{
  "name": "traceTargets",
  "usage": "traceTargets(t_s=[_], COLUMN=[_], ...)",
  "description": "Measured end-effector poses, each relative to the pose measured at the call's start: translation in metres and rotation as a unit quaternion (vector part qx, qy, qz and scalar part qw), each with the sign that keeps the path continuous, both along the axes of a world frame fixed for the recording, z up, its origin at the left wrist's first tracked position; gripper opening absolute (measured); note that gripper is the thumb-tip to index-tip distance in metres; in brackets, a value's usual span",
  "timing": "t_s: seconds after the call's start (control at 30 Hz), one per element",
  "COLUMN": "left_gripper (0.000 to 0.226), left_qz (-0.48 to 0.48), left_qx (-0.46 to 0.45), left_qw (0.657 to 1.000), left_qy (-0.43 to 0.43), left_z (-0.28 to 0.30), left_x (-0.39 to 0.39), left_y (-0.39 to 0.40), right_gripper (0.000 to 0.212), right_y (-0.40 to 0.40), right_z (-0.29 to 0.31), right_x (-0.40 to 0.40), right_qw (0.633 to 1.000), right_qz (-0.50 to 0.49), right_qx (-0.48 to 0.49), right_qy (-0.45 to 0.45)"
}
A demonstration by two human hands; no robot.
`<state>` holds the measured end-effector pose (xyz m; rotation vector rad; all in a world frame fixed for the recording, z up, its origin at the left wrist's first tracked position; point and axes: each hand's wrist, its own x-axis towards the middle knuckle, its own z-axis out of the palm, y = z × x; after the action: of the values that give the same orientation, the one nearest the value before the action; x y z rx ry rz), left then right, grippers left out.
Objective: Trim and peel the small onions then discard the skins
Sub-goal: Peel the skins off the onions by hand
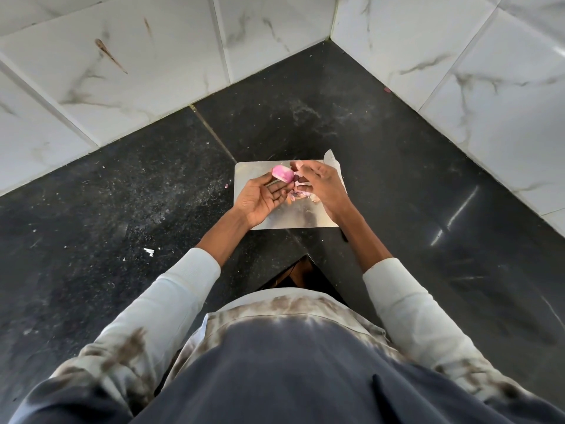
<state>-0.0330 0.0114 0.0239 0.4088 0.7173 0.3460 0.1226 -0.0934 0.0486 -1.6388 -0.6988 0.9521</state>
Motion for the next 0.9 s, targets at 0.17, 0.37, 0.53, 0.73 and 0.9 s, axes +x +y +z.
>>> traceTargets(t_s=[0.17, 0.37, 0.53, 0.73, 0.9], left_gripper=[0.025, 0.024, 0.021, 0.032, 0.054], left_qz=[-0.032, -0.066, 0.014, -0.046, -0.161], left_qx=[0.025, 0.138, 0.279, 0.485, 0.561], left_qw=[0.999, 0.979, 0.928, 0.774, 0.710], left_qy=[0.035, 0.136, 0.248, 0.403, 0.395], left_z=[0.001, -0.010, -0.012, -0.034, -0.052], left_x=[0.003, -0.003, -0.016, -0.052, -0.056], left_y=[0.004, 0.017, 0.032, 0.064, 0.067], right_gripper=[0.044, 0.048, 0.047, 0.042, 0.041], right_y=[-0.002, 0.009, 0.032, 0.068, 0.094], right_z=[0.002, 0.001, -0.010, -0.032, -0.042], right_x=[0.000, -0.007, -0.009, -0.012, -0.024], right_qw=[0.995, 0.990, 0.985, 0.954, 0.923], right_qz=[0.085, 0.112, 0.097, 0.118, 0.168], right_qx=[0.014, -0.001, -0.021, -0.028, -0.051], right_qy=[-0.041, -0.081, -0.144, -0.276, -0.342])
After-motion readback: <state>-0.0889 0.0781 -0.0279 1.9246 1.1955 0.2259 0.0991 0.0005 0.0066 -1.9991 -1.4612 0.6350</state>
